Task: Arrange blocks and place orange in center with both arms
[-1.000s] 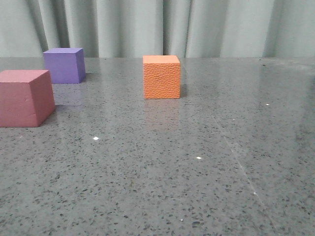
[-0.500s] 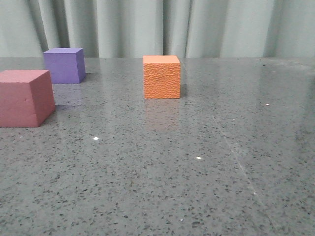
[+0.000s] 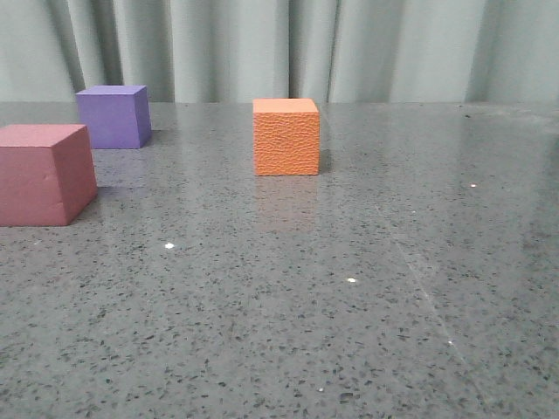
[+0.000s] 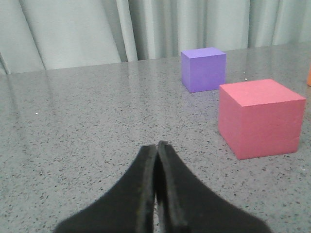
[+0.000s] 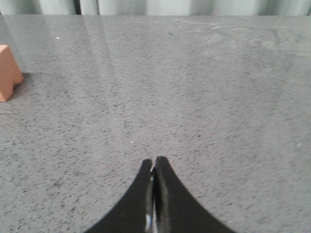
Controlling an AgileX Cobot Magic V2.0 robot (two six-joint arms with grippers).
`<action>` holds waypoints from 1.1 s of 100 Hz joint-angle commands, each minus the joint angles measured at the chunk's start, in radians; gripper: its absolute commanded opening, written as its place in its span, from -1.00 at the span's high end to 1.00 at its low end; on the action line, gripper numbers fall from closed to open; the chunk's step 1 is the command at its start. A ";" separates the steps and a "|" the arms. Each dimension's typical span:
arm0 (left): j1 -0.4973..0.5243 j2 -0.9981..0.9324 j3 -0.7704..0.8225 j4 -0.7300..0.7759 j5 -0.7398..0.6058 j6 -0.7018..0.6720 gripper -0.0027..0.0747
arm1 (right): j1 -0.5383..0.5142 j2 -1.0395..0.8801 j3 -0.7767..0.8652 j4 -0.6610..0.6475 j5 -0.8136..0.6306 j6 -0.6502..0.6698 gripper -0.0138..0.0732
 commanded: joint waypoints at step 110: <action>0.002 -0.032 0.056 0.000 -0.078 -0.010 0.98 | -0.146 -0.220 0.285 0.135 -0.324 -0.095 0.96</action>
